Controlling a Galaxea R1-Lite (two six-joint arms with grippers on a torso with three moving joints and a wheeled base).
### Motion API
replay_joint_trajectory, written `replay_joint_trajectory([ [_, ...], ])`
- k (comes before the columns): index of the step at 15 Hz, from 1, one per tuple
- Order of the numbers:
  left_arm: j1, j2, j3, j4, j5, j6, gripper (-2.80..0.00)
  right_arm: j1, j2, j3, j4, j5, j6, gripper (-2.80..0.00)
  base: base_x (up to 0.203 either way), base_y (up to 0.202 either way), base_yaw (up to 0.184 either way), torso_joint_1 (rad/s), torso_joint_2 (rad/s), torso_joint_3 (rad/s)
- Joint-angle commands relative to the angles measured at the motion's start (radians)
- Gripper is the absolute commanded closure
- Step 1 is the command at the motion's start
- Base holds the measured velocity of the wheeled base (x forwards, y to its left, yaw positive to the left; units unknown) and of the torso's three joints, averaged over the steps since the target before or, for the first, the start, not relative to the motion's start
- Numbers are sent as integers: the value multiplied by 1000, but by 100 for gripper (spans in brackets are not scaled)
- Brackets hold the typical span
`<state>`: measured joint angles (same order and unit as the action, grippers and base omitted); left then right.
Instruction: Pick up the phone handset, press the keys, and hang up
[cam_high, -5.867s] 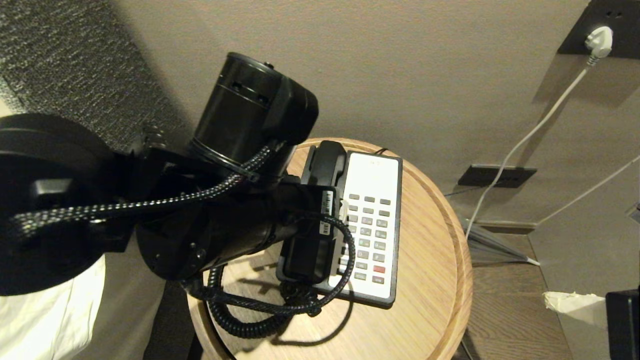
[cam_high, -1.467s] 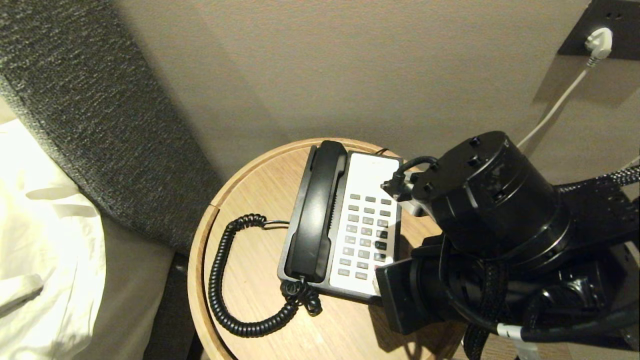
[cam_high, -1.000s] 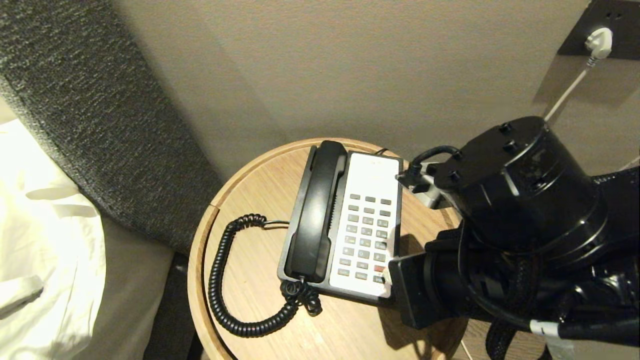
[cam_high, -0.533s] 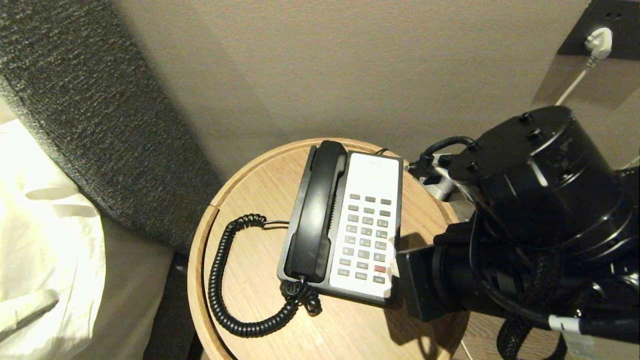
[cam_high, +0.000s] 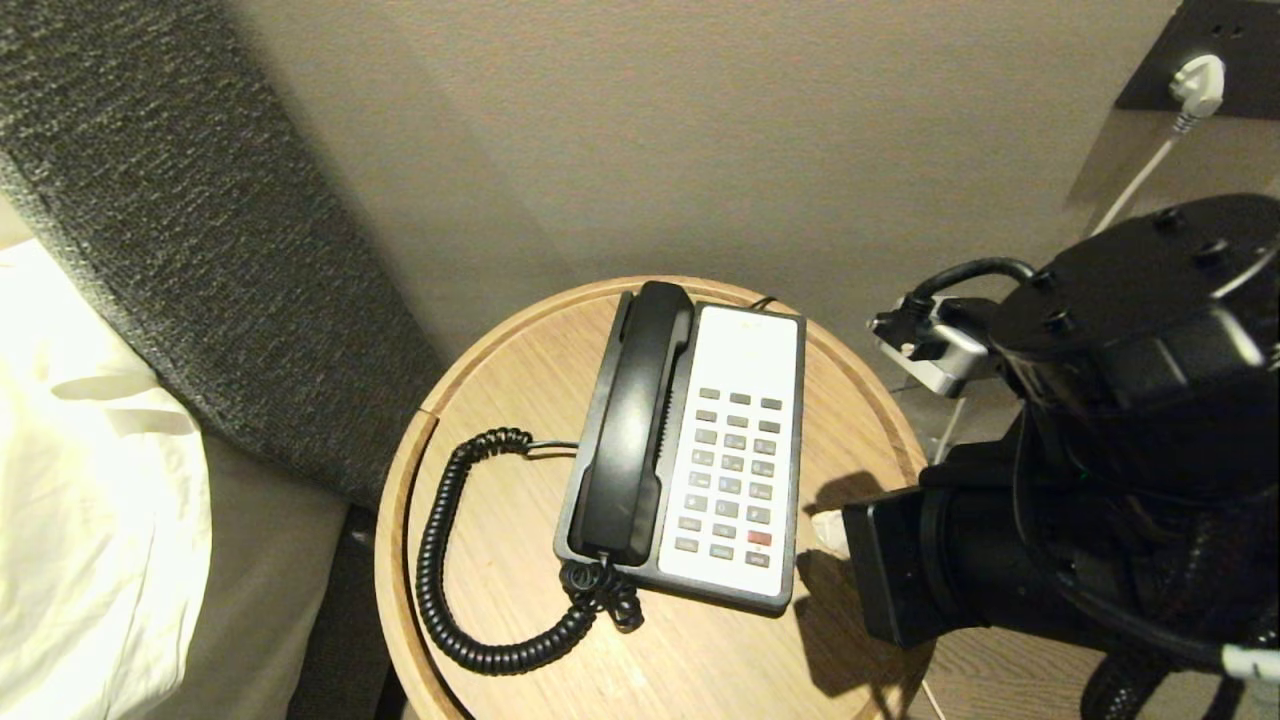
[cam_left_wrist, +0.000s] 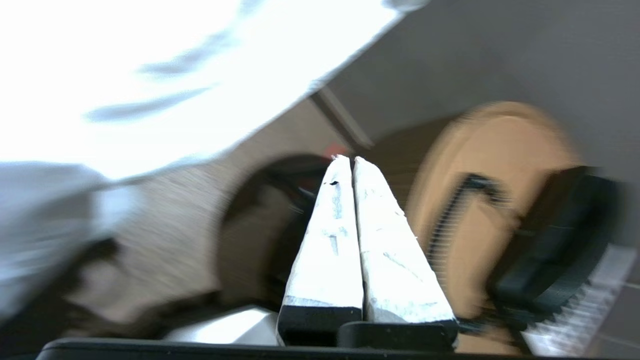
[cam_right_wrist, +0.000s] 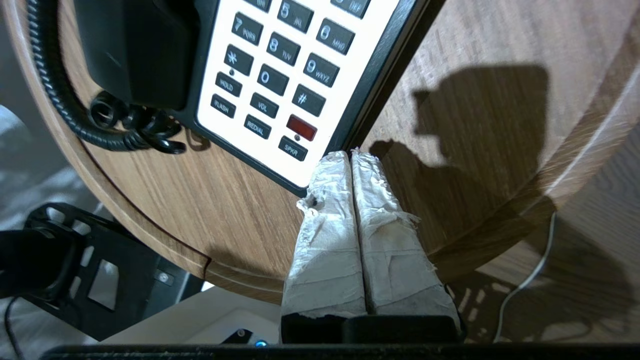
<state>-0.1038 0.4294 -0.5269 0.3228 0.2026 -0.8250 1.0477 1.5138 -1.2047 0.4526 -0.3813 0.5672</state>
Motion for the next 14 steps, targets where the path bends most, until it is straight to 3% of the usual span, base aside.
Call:
replay_joint_trajectory([
  [1,56,-148,82,7,5,108,0,2,-32,4,2,-2,5,0,0,0,0,0,0,0],
  [6,87,-351,285,-2,-51,445,0,1,-66,17,3,-2,6,0,0,0,0,0,0,0],
  [8,89,-432,377,-39,-59,627,0,0,-79,20,4,-2,6,0,0,0,0,0,0,0],
  [11,91,-429,511,-376,-106,777,0,0,-106,36,7,-2,6,0,0,0,0,0,0,0],
  [14,93,-428,543,-439,-180,812,0,0,-124,68,2,-2,6,0,0,0,0,0,0,0],
])
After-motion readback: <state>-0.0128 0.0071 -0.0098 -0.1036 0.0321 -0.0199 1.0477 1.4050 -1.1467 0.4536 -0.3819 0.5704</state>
